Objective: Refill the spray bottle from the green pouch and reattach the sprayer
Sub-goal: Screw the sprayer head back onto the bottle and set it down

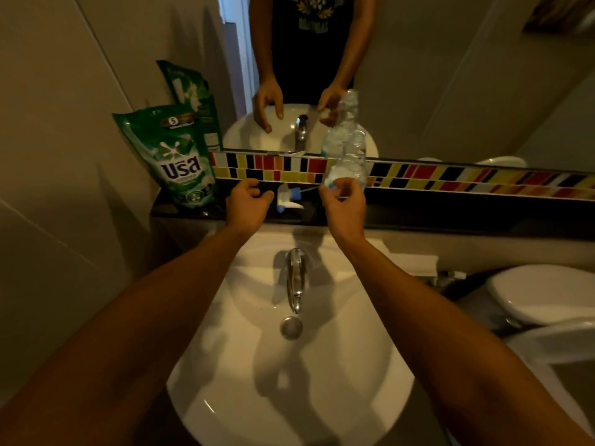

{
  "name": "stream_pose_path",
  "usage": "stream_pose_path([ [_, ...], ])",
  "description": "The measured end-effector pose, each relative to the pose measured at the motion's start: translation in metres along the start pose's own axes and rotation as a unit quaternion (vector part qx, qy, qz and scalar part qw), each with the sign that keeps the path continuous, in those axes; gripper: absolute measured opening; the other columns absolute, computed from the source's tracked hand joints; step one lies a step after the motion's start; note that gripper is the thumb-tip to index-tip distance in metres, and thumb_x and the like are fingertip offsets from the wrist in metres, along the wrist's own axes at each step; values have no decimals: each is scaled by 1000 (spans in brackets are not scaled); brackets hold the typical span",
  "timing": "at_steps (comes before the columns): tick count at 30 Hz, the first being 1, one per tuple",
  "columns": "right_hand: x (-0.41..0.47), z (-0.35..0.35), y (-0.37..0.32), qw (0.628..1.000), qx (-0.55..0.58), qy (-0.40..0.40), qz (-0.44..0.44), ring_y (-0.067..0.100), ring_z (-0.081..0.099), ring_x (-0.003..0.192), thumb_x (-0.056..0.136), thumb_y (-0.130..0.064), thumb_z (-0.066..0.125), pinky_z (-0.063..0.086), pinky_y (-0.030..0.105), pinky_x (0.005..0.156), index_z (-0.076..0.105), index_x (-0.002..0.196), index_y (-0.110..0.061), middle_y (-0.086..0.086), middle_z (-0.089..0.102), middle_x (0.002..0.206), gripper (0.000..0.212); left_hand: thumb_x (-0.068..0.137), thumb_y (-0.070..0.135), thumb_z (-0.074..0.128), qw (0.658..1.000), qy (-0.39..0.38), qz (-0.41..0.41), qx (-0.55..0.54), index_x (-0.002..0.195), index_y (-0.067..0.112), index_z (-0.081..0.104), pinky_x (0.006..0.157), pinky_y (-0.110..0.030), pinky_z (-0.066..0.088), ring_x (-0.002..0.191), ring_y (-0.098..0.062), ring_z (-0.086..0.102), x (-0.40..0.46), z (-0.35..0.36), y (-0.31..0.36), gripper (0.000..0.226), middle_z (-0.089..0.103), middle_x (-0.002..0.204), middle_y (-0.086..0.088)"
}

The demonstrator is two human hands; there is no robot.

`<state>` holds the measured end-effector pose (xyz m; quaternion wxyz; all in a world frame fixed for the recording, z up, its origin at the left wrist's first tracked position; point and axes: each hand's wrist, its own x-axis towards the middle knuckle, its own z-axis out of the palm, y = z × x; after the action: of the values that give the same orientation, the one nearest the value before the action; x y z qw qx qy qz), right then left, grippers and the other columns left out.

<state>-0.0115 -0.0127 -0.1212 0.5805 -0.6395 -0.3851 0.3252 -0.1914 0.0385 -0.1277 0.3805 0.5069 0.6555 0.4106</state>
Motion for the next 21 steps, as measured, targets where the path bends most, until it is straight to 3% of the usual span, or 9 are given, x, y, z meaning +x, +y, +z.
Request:
stream_pose_path([
  [3,10,-24,-3,999,19,27,-5,12,67,102,90,-20,78,62,27,79,49,120,-18,-3,61,111,42,87,20,75,999,-23,-6,28,140,8,54,100,-35,48,122,-27,59,1,20,2,59,60,135,-13],
  [6,26,-41,-7,999,-10,36,-31,20,65,114,84,-31,82,63,40,89,45,130,-25,6,58,126,60,88,25,75,997,-35,-18,64,145,7,47,104,-39,44,129,-31,54,6,37,0,66,54,144,-14],
  [9,45,-51,-12,998,-46,-7,-34,20,55,129,86,-28,82,57,42,100,39,147,-26,4,52,144,74,88,24,74,995,-36,-24,88,147,9,45,101,-38,46,128,-32,54,13,50,-1,67,53,144,-14],
  [12,64,-55,-18,995,-64,-52,-53,20,51,134,87,-25,80,55,45,103,38,151,-27,2,50,149,77,89,20,74,995,-36,-26,86,147,13,45,97,-36,47,128,-31,54,22,61,0,66,53,144,-13],
  [14,73,-55,-20,993,-70,-76,-64,12,53,128,89,-20,79,55,29,97,40,151,-24,-3,52,144,73,87,21,75,995,-32,-32,92,147,12,46,96,-36,48,129,-32,54,30,67,-1,67,53,144,-12],
  [17,86,-53,-20,987,-86,-112,-76,-9,54,107,90,-13,78,49,3,75,48,144,-18,-11,55,129,62,82,22,80,993,-21,-38,113,138,12,57,86,-34,50,120,-32,61,39,76,-8,61,62,133,-12],
  [21,98,-50,-19,983,-101,-144,-59,-14,59,95,89,-14,78,49,3,71,57,136,-14,-18,63,113,51,83,18,80,991,-18,-48,126,132,10,59,82,-32,47,115,-32,63,43,87,-15,54,65,128,-13],
])
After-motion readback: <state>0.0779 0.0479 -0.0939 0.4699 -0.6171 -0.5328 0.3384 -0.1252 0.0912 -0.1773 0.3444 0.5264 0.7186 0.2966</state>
